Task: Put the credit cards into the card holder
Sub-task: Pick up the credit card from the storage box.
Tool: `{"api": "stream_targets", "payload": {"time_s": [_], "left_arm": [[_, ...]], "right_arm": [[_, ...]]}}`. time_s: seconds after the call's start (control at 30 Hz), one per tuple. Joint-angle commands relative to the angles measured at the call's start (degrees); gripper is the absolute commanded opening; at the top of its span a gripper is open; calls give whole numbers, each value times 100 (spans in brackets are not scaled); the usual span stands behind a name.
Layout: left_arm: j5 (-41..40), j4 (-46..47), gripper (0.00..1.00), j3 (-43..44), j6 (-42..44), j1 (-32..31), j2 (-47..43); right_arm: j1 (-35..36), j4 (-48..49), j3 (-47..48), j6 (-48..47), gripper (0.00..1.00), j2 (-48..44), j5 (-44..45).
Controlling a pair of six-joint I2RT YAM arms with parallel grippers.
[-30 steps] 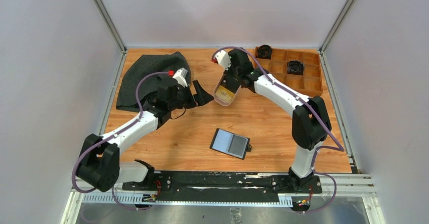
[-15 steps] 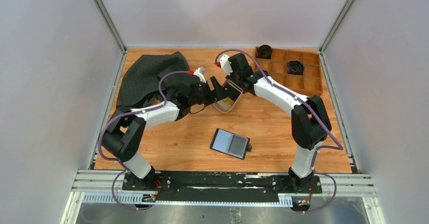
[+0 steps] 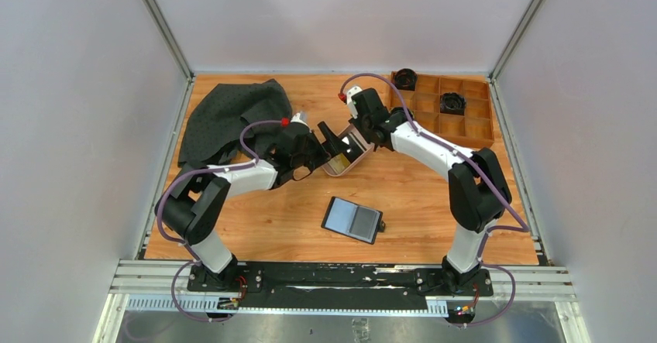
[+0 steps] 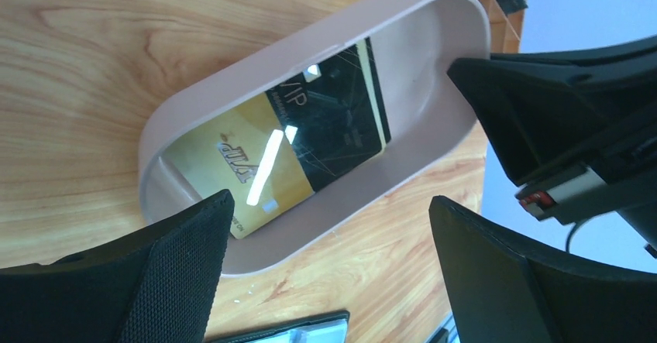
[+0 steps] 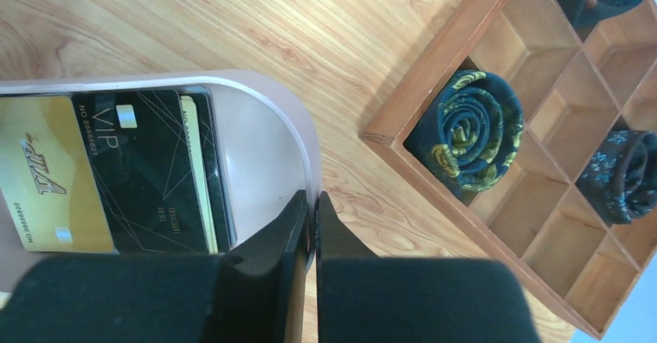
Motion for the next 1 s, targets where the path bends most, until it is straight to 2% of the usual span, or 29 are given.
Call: {"api": "stream_targets", "payload": {"time_s": [0.0,0.13,0.27,0.4,0.47,0.97], "left_arm": [[-378,-163,100,-54,13,-28,-85],[-625,-714,100,131,-24,-73,-46],[-986,-1962,100,722,-12,-158,193],[-1419,-3834,100,1857,3,-224,668],[-1431,-4265,100,2158,12,-237,898],[-2088,-5142,100,2749,-366,-541,1089]], "right_arm": [[71,119,-72,582,0,-311,-171],[83,143,-121,635,0,-270,-196],[125,185,-139,674,0,-284,-173],[238,265,-189,711,0,-305,-13],[285,299,-214,730,0,-298,12],[496,557,-354,889,0,-274,558]]}}
